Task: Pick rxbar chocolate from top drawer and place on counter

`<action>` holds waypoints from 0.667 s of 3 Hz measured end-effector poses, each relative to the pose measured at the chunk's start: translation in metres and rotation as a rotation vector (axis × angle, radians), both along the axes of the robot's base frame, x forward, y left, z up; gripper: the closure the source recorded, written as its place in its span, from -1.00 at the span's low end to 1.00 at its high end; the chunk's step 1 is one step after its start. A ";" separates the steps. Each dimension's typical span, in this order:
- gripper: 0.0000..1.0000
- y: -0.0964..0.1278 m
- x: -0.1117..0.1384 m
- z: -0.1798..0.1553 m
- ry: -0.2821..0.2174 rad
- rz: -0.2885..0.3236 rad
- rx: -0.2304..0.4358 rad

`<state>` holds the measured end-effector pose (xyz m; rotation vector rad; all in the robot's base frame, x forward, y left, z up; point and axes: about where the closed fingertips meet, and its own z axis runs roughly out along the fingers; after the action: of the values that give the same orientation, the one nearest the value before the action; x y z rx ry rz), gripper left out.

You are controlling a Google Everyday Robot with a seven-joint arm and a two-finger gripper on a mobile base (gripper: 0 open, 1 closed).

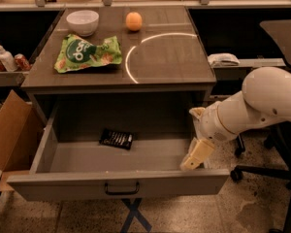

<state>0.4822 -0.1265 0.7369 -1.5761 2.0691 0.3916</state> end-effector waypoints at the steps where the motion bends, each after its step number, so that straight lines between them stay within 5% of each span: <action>1: -1.00 0.024 0.016 -0.015 0.003 -0.019 0.005; 2: -1.00 0.053 0.031 -0.029 0.007 -0.013 0.063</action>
Offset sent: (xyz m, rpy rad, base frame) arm 0.0486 0.0838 -0.0430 0.1327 0.0116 -0.0078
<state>0.5130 -0.0735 0.7077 -1.5259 2.0511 0.4534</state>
